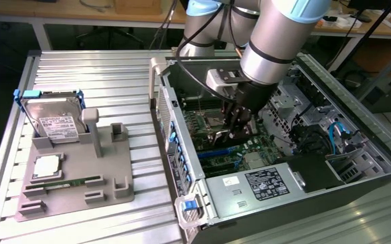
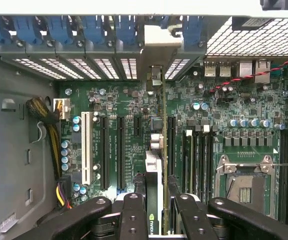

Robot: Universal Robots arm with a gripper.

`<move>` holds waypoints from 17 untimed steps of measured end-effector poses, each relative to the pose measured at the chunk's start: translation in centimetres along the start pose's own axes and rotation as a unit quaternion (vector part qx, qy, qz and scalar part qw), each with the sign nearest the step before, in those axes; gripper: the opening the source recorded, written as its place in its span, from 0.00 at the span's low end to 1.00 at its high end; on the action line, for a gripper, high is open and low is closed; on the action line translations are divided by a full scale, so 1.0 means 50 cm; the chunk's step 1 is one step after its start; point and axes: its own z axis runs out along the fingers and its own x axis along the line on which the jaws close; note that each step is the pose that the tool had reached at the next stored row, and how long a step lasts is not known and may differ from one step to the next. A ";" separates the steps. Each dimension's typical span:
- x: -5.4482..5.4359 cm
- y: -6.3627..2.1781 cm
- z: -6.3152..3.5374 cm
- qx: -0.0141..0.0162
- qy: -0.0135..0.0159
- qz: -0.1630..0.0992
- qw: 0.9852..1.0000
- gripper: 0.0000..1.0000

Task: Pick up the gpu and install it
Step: 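Insert the gpu into the slot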

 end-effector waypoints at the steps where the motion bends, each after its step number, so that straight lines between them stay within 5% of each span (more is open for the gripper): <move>1: 0.000 0.001 0.002 0.000 0.000 0.000 1.000 0.27; 17: -0.004 0.006 0.015 0.000 0.000 0.000 1.000 0.27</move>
